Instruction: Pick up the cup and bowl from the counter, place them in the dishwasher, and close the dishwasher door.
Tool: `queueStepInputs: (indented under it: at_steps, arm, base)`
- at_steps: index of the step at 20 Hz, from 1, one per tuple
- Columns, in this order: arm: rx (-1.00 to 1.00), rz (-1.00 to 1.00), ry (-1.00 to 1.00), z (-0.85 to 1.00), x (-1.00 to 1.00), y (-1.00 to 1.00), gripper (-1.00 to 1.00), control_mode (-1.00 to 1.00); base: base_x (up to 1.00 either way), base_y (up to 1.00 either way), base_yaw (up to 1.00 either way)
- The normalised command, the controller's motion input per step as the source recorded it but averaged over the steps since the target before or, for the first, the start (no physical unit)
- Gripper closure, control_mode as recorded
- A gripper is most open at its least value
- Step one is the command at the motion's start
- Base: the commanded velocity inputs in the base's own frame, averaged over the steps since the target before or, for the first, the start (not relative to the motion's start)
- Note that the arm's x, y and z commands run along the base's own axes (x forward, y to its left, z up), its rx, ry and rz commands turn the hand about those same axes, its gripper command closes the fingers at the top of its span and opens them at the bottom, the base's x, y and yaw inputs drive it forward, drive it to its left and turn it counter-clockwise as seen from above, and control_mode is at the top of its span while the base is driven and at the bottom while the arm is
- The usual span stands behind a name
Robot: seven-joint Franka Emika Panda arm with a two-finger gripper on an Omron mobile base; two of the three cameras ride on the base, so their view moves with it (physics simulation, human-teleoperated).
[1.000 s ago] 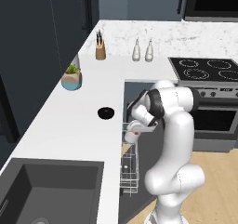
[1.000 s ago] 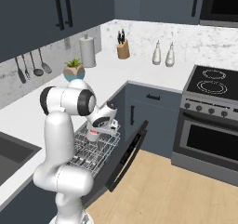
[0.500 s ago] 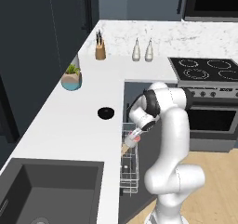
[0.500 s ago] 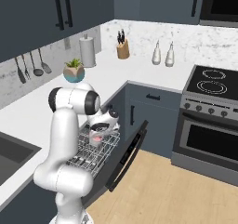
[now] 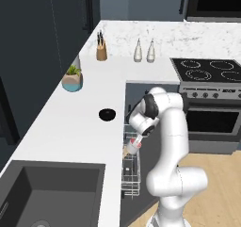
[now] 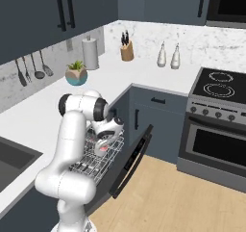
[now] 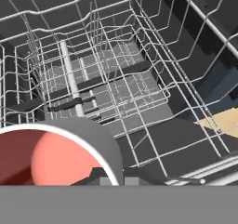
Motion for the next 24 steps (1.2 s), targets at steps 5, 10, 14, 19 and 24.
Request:
queueStepInputs:
  at_steps: [5, 10, 14, 19, 24]
  arm:
    - [0.0, 0.05, -0.03, -0.09, 0.26, 0.23, 1.0, -1.0]
    - [-0.01, 0.0, -0.01, -0.23, 0.26, 0.34, 1.0, -1.0]
    - [0.0, 0.02, -0.06, -0.48, 0.25, 0.08, 1.0, -1.0]
    - [0.0, 0.09, -0.12, -0.73, 0.06, 0.07, 1.0, -1.0]
    - [0.38, 0.13, -0.2, -0.08, -0.12, -0.58, 1.0, -1.0]
  base:
    - [0.0, 0.0, 0.0]
    - [0.0, 0.0, 0.0]
    - [0.0, 0.0, 0.0]
    - [0.0, 0.0, 0.0]
    - [0.0, 0.0, 0.0]
